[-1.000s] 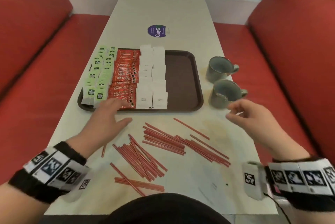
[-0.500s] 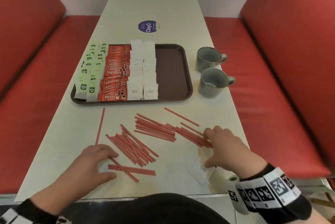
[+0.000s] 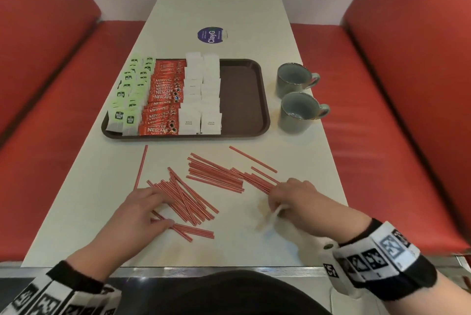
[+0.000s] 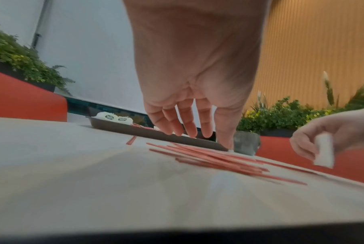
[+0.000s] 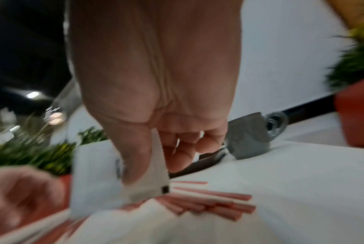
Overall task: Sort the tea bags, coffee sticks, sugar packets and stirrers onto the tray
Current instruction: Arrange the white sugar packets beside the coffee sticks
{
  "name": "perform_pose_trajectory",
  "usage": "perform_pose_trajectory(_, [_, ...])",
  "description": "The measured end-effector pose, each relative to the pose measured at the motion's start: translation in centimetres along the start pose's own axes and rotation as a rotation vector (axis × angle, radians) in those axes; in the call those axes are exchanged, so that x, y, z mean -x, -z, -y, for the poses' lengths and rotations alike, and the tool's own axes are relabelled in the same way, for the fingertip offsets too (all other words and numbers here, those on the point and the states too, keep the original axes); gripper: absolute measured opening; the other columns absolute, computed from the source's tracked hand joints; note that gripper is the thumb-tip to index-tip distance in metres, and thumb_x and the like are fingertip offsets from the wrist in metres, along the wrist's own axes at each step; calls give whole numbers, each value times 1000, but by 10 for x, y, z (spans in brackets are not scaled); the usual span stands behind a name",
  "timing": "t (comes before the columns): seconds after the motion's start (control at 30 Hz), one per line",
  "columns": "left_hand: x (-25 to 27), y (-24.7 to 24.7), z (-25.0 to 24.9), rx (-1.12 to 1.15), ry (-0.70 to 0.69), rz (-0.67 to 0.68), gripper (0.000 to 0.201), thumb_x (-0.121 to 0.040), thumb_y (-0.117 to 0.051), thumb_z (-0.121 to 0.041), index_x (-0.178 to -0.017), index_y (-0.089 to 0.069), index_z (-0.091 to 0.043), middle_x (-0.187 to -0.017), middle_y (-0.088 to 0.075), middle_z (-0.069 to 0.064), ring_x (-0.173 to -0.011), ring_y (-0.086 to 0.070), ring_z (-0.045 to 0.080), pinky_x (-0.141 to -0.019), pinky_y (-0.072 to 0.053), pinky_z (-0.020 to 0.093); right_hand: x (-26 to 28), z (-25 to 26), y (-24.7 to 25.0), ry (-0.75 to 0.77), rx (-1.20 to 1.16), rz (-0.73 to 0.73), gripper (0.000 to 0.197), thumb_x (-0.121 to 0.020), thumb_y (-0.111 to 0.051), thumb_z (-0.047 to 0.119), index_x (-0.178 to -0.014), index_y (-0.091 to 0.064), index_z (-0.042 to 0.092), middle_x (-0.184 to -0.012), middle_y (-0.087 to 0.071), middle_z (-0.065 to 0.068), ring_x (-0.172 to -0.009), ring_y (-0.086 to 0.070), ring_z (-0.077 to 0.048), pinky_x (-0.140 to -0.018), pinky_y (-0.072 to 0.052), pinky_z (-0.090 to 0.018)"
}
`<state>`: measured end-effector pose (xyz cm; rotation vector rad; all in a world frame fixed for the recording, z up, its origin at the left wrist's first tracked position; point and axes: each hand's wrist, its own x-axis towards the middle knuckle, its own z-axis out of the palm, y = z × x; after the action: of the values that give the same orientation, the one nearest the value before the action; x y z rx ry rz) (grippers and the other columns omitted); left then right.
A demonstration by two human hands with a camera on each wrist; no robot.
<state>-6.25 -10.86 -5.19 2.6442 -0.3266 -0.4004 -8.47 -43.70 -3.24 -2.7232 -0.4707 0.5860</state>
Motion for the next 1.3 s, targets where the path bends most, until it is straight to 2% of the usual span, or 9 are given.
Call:
perform_pose_trajectory(0.13, [1, 8, 4, 79, 77, -89, 28, -78, -75, -28, -100, -60, -37, -108, -53, -20, -105, -44, 5, -93, -35, 26, 17, -19, 31, -212, -602, -253, 8, -86, -66, 10, -92, -63, 15, -82, -68, 1, -76, -59, -16, -72, -45, -28])
perform_pose_trajectory(0.27, [6, 10, 14, 137, 119, -118, 24, -78, -75, -25, -95, -61, -34, -104, -59, -12, -99, -52, 11, -86, -42, 29, 27, -26, 50, -252, -1056, -288, 7, -81, -71, 9, -87, -67, 10, -72, -58, -8, -58, -44, -13, -54, -36, -18])
perform_pose_trajectory(0.47, [5, 19, 38, 206, 113, -145, 19, -79, -74, -26, -92, -63, -34, -102, -60, -13, -99, -53, 12, -87, -41, 29, 3, 4, 63, -188, -1197, -259, 18, -69, -69, 14, -88, -70, 12, -83, -69, -12, -65, -55, -19, -57, -44, -21])
perform_pose_trajectory(0.63, [6, 37, 73, 239, 105, -173, 22, -80, -74, -24, -88, -61, -39, -100, -57, -24, -97, -53, 8, -84, -41, 25, -49, 40, 65, -281, -1178, -259, 24, -85, -65, 5, -108, -67, 7, -99, -73, -10, -85, -67, -22, -72, -47, -29])
perform_pose_trajectory(0.77, [12, 49, 98, 276, 104, -177, 26, -79, -74, -21, -86, -60, -42, -101, -58, -25, -95, -54, 5, -78, -37, 11, -113, 67, 66, -377, -1054, -382, 11, -86, -67, 7, -89, -69, -3, -80, -72, 1, -59, -63, 3, -51, -43, -9])
perform_pose_trajectory(0.87, [15, 60, 112, 276, 92, -170, 27, -78, -75, -20, -86, -61, -41, -99, -58, -27, -93, -54, 0, -74, -36, 5, -162, 79, 67, -408, -955, -436, 17, -84, -70, 7, -86, -66, -9, -76, -70, 0, -64, -61, -9, -56, -43, -16])
perform_pose_trajectory(1.07, [20, 72, 142, 272, 111, -185, 28, -77, -76, -21, -86, -62, -43, -98, -60, -28, -97, -56, 5, -74, -38, 10, -225, 87, 64, -475, -568, -347, 37, -82, -74, 18, -54, -51, 11, -60, -47, -1, -58, -44, -12, -57, -38, -22])
perform_pose_trajectory(1.17, [26, 72, 149, 288, 123, -178, 29, -76, -77, -20, -85, -63, -43, -95, -62, -30, -98, -56, 5, -75, -38, 11, -237, 88, 56, -521, -346, -241, 32, -82, -71, 22, -58, -53, 12, -62, -50, 0, -64, -50, -13, -56, -40, -21])
perform_pose_trajectory(1.3, [29, 69, 154, 287, 104, -161, 28, -76, -76, -20, -86, -63, -42, -113, -44, -44, -100, -52, -4, -75, -37, 9, -242, 91, 53, -512, -227, -233, 24, -81, -72, 27, -68, -56, 13, -71, -55, 1, -77, -56, -17, -57, -38, -23])
